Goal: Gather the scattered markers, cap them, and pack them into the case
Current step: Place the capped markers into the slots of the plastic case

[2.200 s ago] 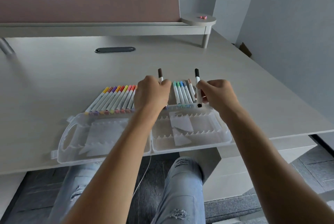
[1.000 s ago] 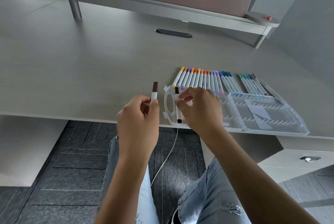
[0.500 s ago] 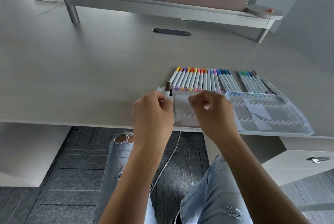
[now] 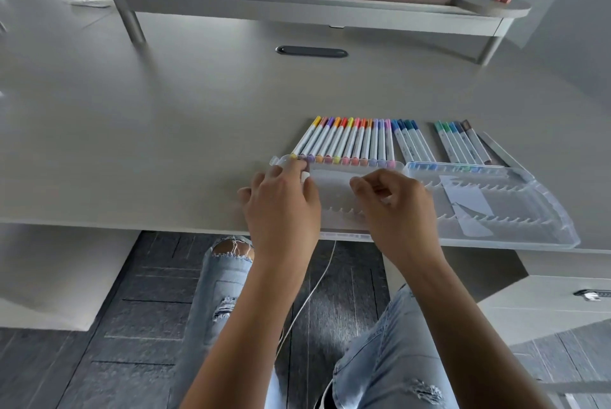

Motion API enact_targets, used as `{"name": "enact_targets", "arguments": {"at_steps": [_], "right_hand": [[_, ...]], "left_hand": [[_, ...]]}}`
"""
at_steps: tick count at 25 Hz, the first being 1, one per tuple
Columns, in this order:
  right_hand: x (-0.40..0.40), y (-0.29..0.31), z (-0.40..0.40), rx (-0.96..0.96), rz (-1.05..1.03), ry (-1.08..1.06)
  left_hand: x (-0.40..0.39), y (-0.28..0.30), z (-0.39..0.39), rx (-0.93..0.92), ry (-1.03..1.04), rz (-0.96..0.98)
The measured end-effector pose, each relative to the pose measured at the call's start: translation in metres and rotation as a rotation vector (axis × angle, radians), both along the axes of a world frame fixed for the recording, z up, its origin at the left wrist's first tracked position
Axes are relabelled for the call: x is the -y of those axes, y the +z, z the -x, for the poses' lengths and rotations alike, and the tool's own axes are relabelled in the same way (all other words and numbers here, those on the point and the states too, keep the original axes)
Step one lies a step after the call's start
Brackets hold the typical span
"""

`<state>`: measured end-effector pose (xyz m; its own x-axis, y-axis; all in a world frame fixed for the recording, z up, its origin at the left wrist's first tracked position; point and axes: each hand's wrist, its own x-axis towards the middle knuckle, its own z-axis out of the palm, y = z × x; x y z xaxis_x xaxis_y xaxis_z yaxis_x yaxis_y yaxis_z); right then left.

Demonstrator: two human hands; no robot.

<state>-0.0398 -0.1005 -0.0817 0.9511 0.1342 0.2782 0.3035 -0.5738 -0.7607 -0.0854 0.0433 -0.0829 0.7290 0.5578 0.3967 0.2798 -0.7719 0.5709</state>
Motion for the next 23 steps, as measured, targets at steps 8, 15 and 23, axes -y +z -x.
{"name": "enact_targets", "arguments": {"at_steps": [8, 15, 23], "right_hand": [[0.001, -0.005, 0.004, 0.074, 0.116, -0.02], [0.008, 0.004, 0.004, 0.001, -0.148, 0.033], [0.124, 0.038, -0.059, -0.038, -0.254, -0.154]], "left_hand": [[-0.004, -0.007, 0.002, -0.049, -0.016, -0.049], [0.008, 0.004, 0.001, -0.115, 0.007, -0.11], [0.094, 0.038, -0.068, 0.117, -0.324, 0.065]]}}
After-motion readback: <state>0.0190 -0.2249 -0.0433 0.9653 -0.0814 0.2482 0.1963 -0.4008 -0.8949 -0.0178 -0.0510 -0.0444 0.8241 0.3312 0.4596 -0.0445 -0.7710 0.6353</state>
